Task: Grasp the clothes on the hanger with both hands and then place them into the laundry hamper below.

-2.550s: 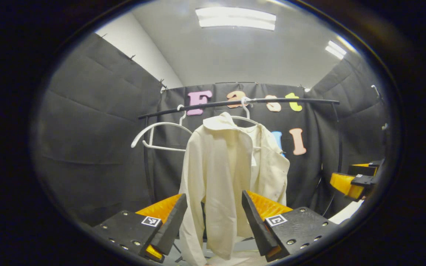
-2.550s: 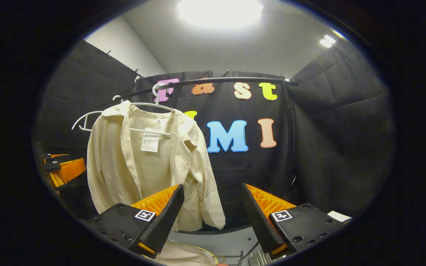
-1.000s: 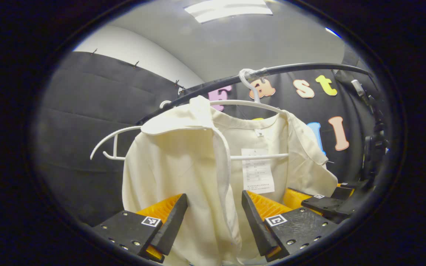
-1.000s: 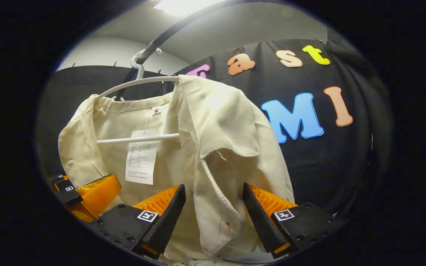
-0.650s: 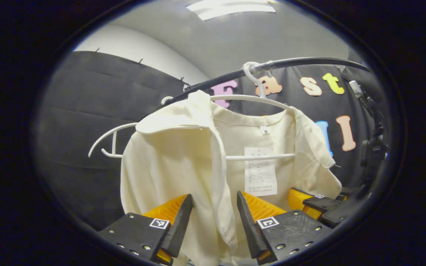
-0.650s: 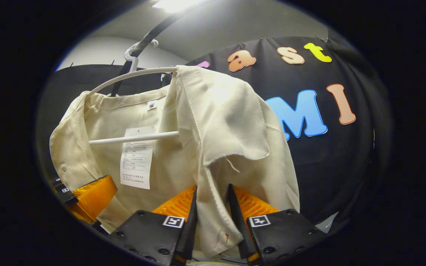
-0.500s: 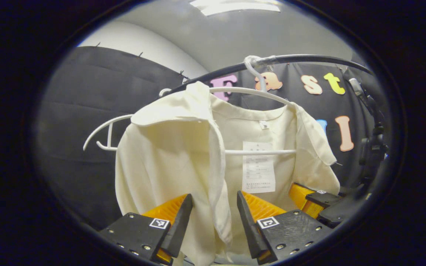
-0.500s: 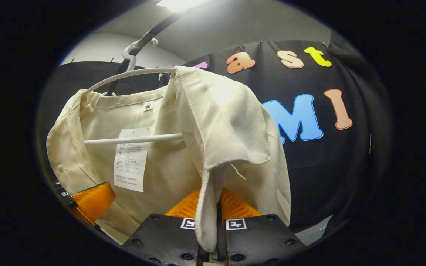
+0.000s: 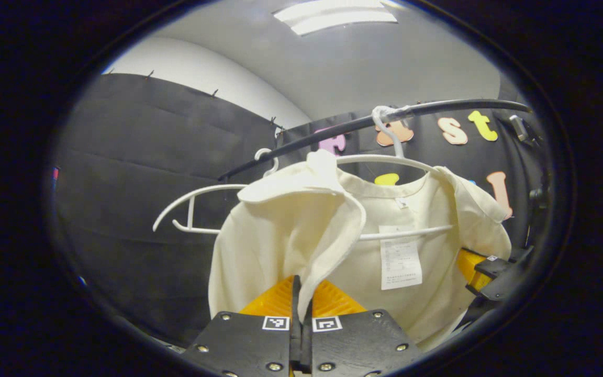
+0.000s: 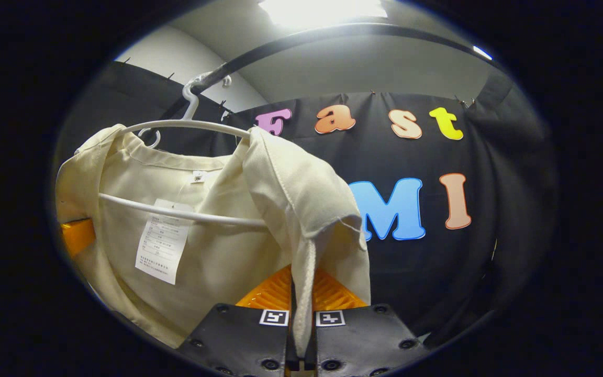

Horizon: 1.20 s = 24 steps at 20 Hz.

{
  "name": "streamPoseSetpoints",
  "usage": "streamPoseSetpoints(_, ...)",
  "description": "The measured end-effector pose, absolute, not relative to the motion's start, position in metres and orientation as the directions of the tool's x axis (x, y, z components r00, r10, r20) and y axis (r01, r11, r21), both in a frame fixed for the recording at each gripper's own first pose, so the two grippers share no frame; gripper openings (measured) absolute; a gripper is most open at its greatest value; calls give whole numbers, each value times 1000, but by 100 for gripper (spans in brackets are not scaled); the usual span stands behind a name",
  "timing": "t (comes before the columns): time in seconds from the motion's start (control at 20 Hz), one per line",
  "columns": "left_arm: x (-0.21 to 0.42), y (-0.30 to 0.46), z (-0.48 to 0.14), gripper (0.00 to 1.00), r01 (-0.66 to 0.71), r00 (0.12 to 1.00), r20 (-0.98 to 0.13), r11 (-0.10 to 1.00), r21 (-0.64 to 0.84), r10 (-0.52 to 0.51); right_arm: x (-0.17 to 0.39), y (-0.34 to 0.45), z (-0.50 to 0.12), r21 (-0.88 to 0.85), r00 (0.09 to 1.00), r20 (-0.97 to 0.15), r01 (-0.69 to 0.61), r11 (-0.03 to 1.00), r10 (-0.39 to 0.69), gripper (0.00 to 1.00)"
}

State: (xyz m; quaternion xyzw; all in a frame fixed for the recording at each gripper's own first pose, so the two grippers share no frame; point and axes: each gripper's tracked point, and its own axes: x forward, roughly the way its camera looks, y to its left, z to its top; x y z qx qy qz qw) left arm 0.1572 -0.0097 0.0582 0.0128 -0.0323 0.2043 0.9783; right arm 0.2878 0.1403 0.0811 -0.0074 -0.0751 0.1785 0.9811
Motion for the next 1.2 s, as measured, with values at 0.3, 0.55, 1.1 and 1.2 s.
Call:
streamPoseSetpoints(0.3, 137, 8, 104, 0, -417, 901, 159, 907, 65, 403, 306, 111, 109, -67, 929, 209, -299, 952, 306, 4)
streamPoseSetpoints(0.55, 128, 41, 125, 1, -460, 875, 206, 886, 67, 439, 330, 95, 125, -66, 935, 234, -257, 964, 265, 4)
streamPoseSetpoints(1.1, 138, 118, 125, 1, -533, 834, 179, 846, 16, 522, 387, 80, 129, -13, 948, 235, -220, 975, 217, 4)
streamPoseSetpoints(1.2, 134, 124, 119, 1, -526, 840, 165, 851, 15, 516, 394, 90, 120, 3, 947, 206, -253, 967, 247, 5)
